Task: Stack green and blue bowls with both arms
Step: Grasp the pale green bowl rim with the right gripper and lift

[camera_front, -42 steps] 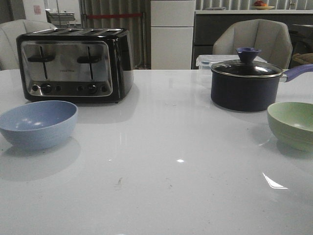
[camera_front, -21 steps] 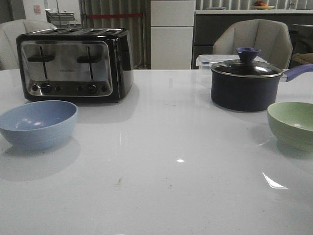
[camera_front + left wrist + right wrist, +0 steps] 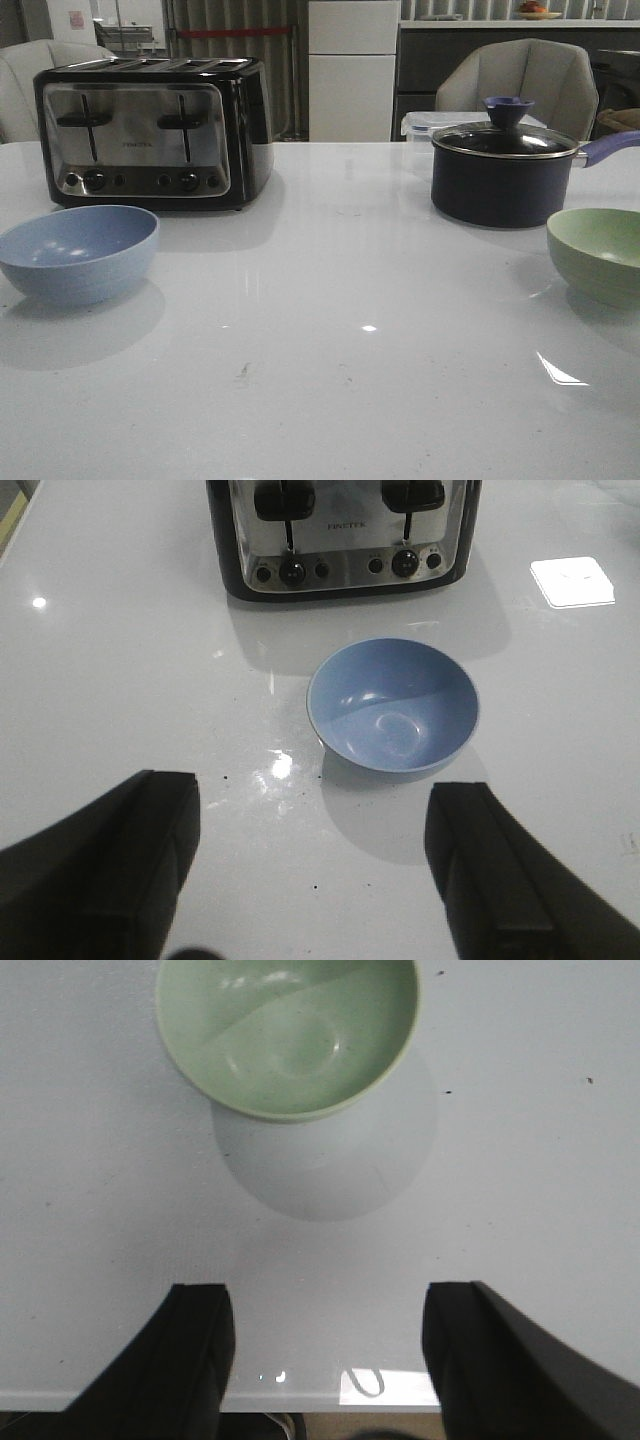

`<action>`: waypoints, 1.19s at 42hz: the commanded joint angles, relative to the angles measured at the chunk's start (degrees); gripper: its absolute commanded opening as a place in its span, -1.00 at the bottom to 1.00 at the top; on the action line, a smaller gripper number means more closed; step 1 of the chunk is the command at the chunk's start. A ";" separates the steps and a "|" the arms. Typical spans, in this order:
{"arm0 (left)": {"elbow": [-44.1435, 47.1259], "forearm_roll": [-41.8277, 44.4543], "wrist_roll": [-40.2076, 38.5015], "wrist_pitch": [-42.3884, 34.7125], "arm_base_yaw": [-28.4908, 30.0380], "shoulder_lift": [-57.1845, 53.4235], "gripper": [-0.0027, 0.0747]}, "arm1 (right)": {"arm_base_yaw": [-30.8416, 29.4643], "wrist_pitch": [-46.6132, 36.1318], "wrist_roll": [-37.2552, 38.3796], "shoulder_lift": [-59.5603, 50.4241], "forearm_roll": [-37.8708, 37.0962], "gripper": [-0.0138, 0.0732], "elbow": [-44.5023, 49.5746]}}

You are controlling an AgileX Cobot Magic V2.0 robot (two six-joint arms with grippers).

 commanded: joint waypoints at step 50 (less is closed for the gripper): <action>-1.68 -0.94 -0.50 -4.59 0.03 0.36 0.46 | -10.72 -2.01 -12.66 48.34 15.20 0.00 -31.94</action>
